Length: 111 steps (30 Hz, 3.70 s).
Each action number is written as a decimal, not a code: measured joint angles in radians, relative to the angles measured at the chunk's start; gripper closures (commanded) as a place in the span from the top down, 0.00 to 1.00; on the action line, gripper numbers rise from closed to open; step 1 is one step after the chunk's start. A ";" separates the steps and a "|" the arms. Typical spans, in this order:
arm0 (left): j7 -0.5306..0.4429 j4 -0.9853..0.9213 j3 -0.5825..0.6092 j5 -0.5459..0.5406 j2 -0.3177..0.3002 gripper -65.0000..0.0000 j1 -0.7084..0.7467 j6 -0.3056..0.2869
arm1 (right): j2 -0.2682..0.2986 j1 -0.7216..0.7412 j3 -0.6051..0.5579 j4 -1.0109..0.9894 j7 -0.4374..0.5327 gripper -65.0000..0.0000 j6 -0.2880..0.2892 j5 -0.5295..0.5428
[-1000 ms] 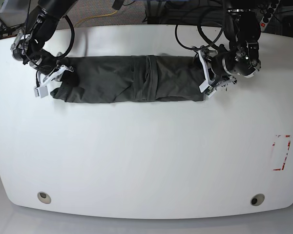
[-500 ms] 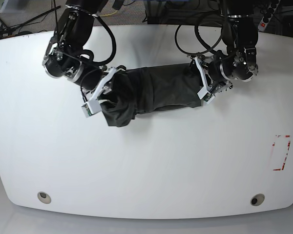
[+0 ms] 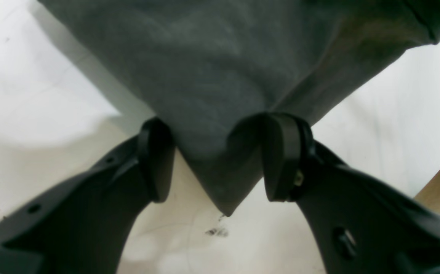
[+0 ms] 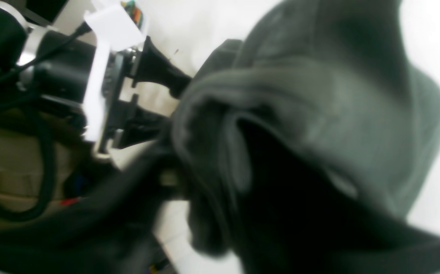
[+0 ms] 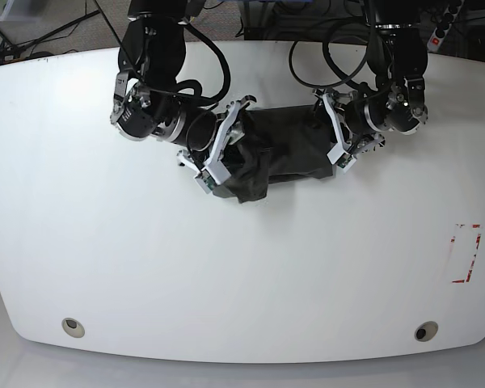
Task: Fold the T-shirt properly
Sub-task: 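Grasp the strip end with the right gripper and fold it toward the left gripper, then press and tuck the folded bundle into a square with both grippers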
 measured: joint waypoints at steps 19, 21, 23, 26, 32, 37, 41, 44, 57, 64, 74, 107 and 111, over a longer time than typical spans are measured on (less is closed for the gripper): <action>0.029 0.234 -0.275 -0.213 -0.039 0.50 0.083 0.000 | 0.029 0.018 -0.192 -0.123 0.167 0.70 -0.004 -0.041; 0.037 0.232 -0.343 -0.264 -0.079 0.50 0.100 0.000 | 0.051 0.010 -0.195 -0.096 0.168 0.70 -0.005 -0.020; 0.033 0.231 -0.413 -0.298 -0.138 0.50 0.110 0.000 | 0.077 -0.006 -0.194 -0.059 0.172 0.70 0.000 0.025; 0.024 0.231 -0.486 -0.328 -0.200 0.50 0.130 0.000 | 0.104 -0.016 -0.194 -0.035 0.170 0.70 -0.001 0.027; 0.034 0.230 -0.520 -0.331 -0.293 0.51 0.197 0.000 | 0.116 -0.016 -0.201 -0.080 0.173 0.70 -0.001 0.032; 0.030 0.231 -0.518 -0.337 -0.311 0.51 0.213 0.000 | 0.114 0.055 -0.229 -0.208 0.226 0.70 -0.004 0.024; 0.030 0.232 -0.515 -0.338 -0.307 0.50 0.225 0.000 | 0.074 0.142 -0.277 -0.384 0.310 0.70 -0.003 0.032; 0.030 0.233 -0.466 -0.327 -0.314 0.50 0.225 0.000 | 0.049 0.206 -0.320 -0.517 0.362 0.70 -0.007 0.028; 0.025 0.261 -0.175 -0.336 -0.314 0.50 0.165 0.000 | 0.086 0.294 -0.336 -0.417 0.407 0.70 -0.105 0.079; 0.026 0.286 0.016 -0.345 -0.307 0.50 0.116 0.000 | 0.241 0.294 -0.199 -0.385 0.397 0.69 -0.125 0.047; 0.029 0.282 0.151 -0.327 -0.174 0.50 0.062 0.000 | 0.377 0.300 -0.184 -0.486 0.407 0.25 -0.118 0.047; 0.012 0.062 0.231 0.017 -0.204 0.50 -0.129 0.000 | 0.367 0.246 -0.188 -0.644 0.590 0.29 0.063 -0.377; 0.016 0.071 0.237 0.002 -0.237 0.50 -0.159 0.000 | 0.374 0.154 -0.188 -0.537 0.588 0.29 0.061 -0.377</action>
